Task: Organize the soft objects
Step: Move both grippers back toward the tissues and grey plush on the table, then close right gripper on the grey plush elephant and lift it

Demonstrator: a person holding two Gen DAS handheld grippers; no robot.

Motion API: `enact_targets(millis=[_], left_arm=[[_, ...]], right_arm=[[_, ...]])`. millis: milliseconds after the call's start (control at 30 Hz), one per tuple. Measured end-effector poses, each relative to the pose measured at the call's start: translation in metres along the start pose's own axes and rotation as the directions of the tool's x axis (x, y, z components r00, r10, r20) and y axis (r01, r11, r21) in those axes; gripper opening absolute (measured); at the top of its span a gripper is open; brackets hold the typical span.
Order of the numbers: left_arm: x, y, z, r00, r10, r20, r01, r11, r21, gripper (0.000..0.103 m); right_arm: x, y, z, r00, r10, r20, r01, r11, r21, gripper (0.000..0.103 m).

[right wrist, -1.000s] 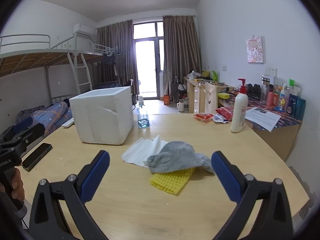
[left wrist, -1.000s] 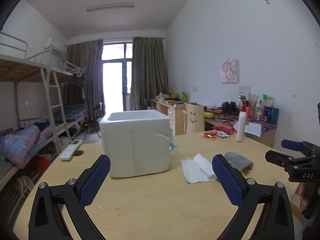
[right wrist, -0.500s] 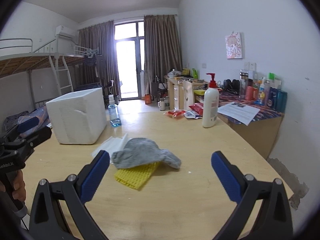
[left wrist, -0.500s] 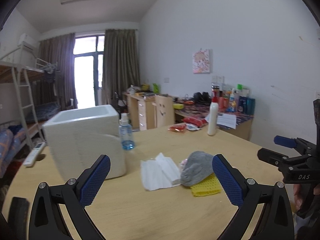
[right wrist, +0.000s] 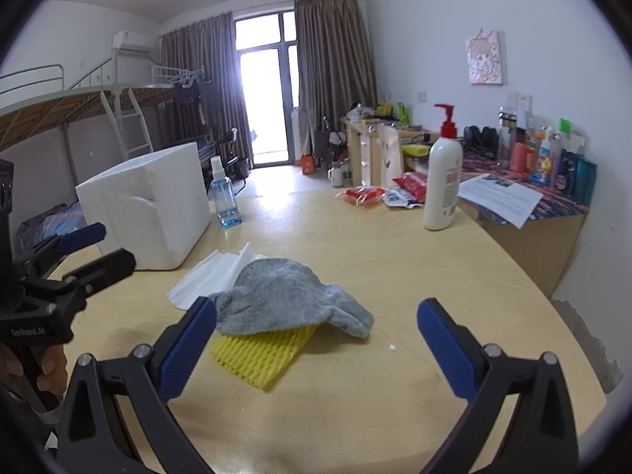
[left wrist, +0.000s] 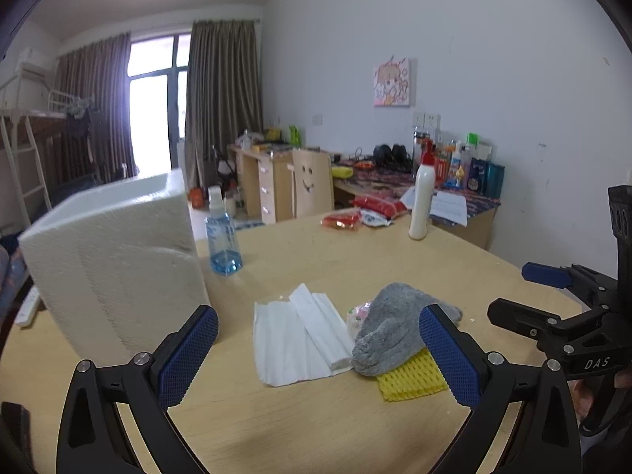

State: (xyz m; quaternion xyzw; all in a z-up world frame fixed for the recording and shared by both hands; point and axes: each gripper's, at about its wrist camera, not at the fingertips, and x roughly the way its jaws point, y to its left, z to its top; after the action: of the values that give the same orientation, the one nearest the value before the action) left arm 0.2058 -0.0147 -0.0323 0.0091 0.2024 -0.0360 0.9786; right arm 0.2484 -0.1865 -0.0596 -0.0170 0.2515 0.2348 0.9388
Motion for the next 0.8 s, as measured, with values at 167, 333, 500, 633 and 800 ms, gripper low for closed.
enact_targets(millis=[167, 333, 500, 633, 800], left_arm=[[0.022, 0.006, 0.000, 0.997, -0.025, -0.068, 0.022, 0.999, -0.037, 0.102], [0.035, 0.010, -0.004, 0.995, -0.027, -0.092, 0.024, 0.999, -0.041, 0.102], [0.044, 0.014, -0.009, 0.991, -0.037, -0.128, 0.030, 0.998, -0.055, 0.102], [0.045, 0.017, -0.011, 0.990, -0.025, -0.137, 0.017, 0.998, -0.057, 0.102], [0.050, 0.018, -0.015, 0.987, -0.017, -0.160, 0.010, 0.999, -0.044, 0.102]], right_arm=[[0.023, 0.002, 0.006, 0.997, 0.025, -0.068, -0.026, 1.000, -0.016, 0.103], [0.045, 0.007, 0.007, 0.991, 0.030, -0.134, -0.036, 0.999, -0.041, 0.103], [0.058, 0.011, 0.011, 0.982, 0.044, -0.183, -0.055, 0.997, -0.058, 0.103], [0.067, 0.013, 0.011, 0.974, 0.054, -0.219, -0.071, 0.995, -0.070, 0.103], [0.076, 0.015, 0.010, 0.967, 0.056, -0.250, -0.079, 0.994, -0.082, 0.098]])
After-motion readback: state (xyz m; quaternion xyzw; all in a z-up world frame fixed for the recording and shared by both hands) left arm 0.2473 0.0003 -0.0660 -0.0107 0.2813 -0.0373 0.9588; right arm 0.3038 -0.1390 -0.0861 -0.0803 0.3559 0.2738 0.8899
